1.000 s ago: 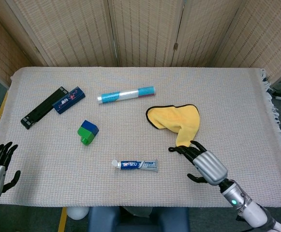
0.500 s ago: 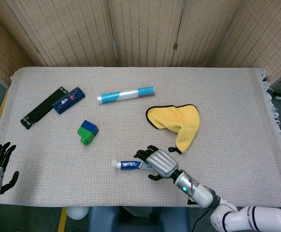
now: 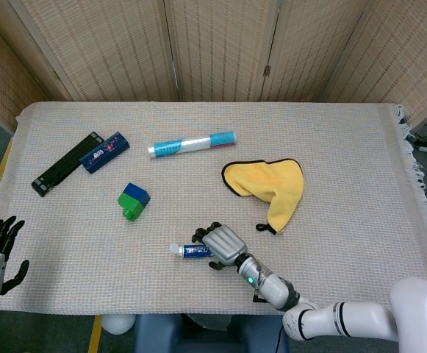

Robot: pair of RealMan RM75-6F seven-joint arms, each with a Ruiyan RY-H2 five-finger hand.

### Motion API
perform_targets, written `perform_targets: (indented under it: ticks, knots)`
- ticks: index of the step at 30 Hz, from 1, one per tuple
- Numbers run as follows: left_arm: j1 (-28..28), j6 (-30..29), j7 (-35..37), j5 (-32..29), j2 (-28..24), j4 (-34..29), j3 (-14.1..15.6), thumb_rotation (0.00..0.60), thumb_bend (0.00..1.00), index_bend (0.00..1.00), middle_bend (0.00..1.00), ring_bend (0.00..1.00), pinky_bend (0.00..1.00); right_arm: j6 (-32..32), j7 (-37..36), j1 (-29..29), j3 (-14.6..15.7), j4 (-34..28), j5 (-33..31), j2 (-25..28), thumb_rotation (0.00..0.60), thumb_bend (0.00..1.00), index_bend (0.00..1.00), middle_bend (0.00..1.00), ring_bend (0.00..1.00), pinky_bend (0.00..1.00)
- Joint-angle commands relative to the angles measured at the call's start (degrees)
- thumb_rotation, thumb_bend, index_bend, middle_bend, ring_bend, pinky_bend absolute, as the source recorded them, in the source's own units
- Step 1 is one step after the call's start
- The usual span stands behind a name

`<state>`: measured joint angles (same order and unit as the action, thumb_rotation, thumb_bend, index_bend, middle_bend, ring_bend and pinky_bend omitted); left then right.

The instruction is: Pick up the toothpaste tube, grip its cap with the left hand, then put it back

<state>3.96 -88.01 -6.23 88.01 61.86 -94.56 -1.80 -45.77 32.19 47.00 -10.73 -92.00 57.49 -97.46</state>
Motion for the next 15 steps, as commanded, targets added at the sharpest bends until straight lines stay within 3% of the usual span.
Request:
perform_targets:
  ticks: [1,15]
  knots:
    - [0.0,0.1,0.1,-0.1,0.1,0.2,0.0,0.6,0.46,0.12,0.09,0.07,0.0,-1.0,1.1,1.3,0.2,1.1,-1.8,-1.4,0.6,0.31,0.3,0.26,0.33,0.24]
    - [-0.3,0.0,1.0,0.0,0.5,1.1,0.2,0.6,0.46,0.12,0.09,0.07,0.0,-3.5,2.3,3.3,1.9,3.1,-4.0,-3.7,0.6,0.31,0.31,0.32,0.4,0.3]
